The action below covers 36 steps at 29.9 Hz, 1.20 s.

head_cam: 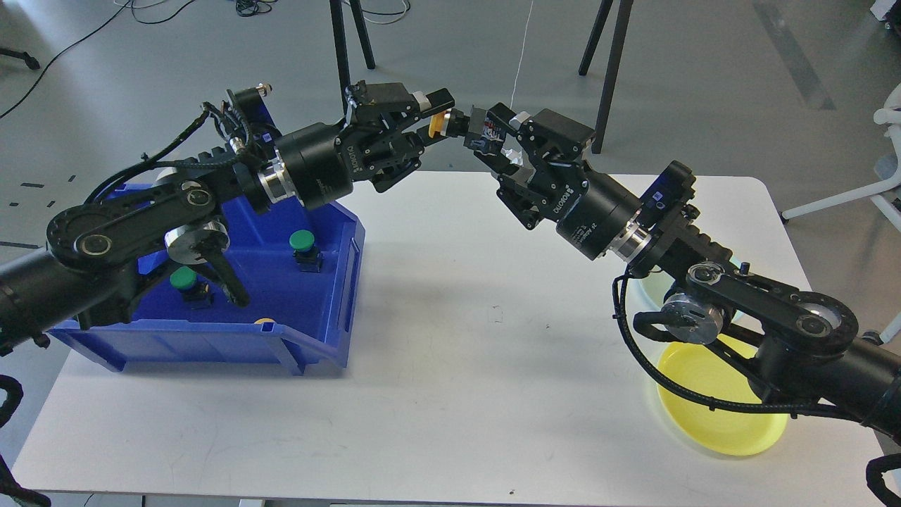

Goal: Pass button and place on color plate
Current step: 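Move the right gripper up to the button held by the left gripper, then close the right gripper on the button and open the left gripper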

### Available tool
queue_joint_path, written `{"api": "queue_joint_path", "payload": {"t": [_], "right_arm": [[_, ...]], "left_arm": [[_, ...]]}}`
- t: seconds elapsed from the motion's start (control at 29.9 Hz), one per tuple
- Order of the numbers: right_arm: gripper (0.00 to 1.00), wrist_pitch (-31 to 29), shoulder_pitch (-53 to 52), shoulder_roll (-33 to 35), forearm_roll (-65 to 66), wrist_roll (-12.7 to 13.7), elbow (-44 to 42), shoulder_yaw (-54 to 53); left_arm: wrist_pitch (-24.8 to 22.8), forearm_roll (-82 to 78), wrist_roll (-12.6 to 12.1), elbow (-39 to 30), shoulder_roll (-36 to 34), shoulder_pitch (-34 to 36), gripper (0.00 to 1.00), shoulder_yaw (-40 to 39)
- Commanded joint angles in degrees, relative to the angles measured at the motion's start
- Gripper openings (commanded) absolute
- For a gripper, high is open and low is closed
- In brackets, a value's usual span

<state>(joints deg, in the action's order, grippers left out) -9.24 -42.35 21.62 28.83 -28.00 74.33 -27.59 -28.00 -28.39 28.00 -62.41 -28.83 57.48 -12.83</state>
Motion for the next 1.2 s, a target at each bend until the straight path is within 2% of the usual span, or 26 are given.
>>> {"api": "queue_joint_path", "payload": {"t": [0.0,0.1,0.17,0.37,0.57,0.67,0.7,0.73,0.77,0.83,0.94,1.07,1.17], "right_arm": [[0.56,0.1,-0.2,-1.0,-0.1,0.0,-0.9,-0.1],[0.54,0.1,-0.7,-1.6,-0.1,0.0,-1.0,0.0],[0.48,0.0,-0.7,-1.8,0.0,0.0,-1.0,0.0],[0.08,0.3,-0.8,-1.8,-0.2,0.0,-1.0,-0.4],[0.02,1.7,-0.6,-1.9,-0.6,0.0,-0.9,-0.5],[0.02,1.7,-0.7,-1.9,-0.6,0.0,-0.9,-0.4],[0.02,1.8,-0.7,-1.9,-0.6,0.0,-0.9,-0.4],[0.02,1.9,-0.7,-1.9,-0.6,0.0,-0.9,-0.4],[0.02,1.9,-0.7,-1.9,-0.6,0.0,-0.9,-0.3],[0.02,1.8,-0.5,-1.8,-0.6,0.0,-0.9,-0.1],[0.01,1.8,-0.3,-1.5,-0.6,0.0,-0.6,0.0],[0.01,1.7,0.6,-0.7,-0.6,0.0,-0.1,-0.1],[0.01,1.8,3.9,2.9,-0.7,0.0,1.7,-1.6]], "left_arm": [[0.0,-0.1,0.0,0.0,-0.1,0.0,0.12,0.0],[0.0,0.0,0.0,0.0,-0.1,0.0,0.12,0.0],[0.0,0.0,0.0,0.1,0.0,0.0,0.12,0.0],[0.0,0.0,0.0,0.1,0.0,-0.1,0.13,0.0],[0.0,0.0,0.0,0.2,0.0,-0.1,0.16,0.0],[0.0,0.7,0.0,0.2,0.1,-0.2,0.35,-0.1],[0.0,1.3,0.0,0.2,0.2,-0.4,0.51,-0.1],[0.0,2.4,0.0,0.2,0.3,-0.4,0.72,-0.2],[0.0,3.3,0.0,0.2,0.2,-0.4,0.81,-0.1],[0.0,4.0,0.0,0.2,0.2,-0.5,0.88,-0.1],[0.0,4.0,0.0,0.4,0.2,-0.5,0.92,-0.1],[0.0,4.0,0.0,0.5,0.2,-0.5,0.92,-0.1],[0.0,4.1,0.0,0.5,0.2,-0.5,0.92,-0.1]]}}
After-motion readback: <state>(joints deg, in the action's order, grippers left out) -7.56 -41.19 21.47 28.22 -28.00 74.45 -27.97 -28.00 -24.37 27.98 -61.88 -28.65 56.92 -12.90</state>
